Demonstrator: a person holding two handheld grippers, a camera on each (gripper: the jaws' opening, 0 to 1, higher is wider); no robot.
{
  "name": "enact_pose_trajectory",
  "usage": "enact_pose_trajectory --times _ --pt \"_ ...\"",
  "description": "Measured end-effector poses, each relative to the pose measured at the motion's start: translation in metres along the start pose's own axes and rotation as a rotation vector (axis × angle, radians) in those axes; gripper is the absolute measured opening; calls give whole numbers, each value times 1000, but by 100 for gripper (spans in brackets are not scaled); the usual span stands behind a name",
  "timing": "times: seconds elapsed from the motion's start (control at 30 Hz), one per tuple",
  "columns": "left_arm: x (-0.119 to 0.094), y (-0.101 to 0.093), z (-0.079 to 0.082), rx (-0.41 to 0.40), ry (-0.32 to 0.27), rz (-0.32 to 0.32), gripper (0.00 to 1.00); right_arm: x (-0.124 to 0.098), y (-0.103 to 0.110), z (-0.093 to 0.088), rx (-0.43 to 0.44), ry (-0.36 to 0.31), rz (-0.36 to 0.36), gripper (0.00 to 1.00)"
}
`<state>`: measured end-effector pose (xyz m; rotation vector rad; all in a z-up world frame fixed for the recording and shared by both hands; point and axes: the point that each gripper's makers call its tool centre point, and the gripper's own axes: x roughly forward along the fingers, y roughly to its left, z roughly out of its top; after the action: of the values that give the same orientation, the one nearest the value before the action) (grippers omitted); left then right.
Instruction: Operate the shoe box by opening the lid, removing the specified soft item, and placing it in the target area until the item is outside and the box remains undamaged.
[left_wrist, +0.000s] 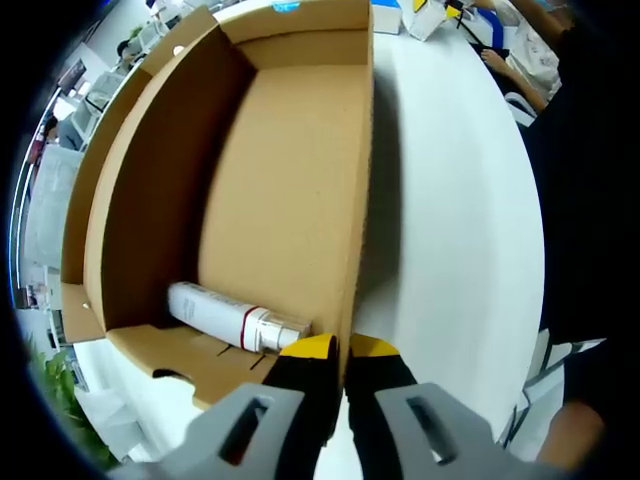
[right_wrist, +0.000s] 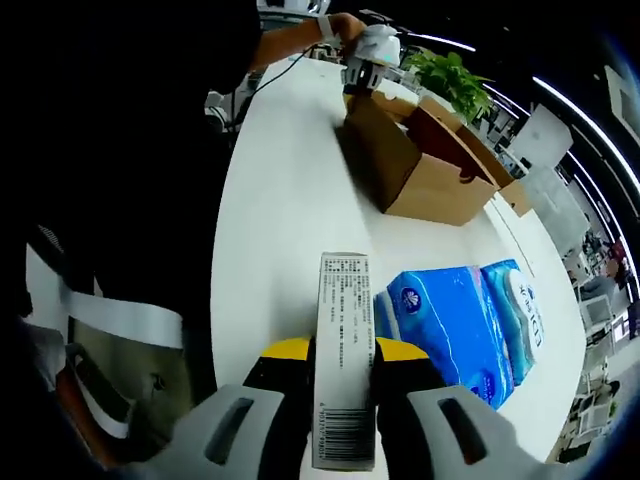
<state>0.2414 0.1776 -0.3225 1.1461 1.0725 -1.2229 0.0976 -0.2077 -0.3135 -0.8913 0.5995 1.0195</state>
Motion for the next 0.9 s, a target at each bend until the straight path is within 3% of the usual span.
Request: enact_pose_trajectory --times 0.53,0.9 --pt "0 -1 1 6 3 3 2 -10 1 -9 14 89 -16 24" --pt "0 -1 1 7 -1 4 2 -16 6 -8 74 113 49 21"
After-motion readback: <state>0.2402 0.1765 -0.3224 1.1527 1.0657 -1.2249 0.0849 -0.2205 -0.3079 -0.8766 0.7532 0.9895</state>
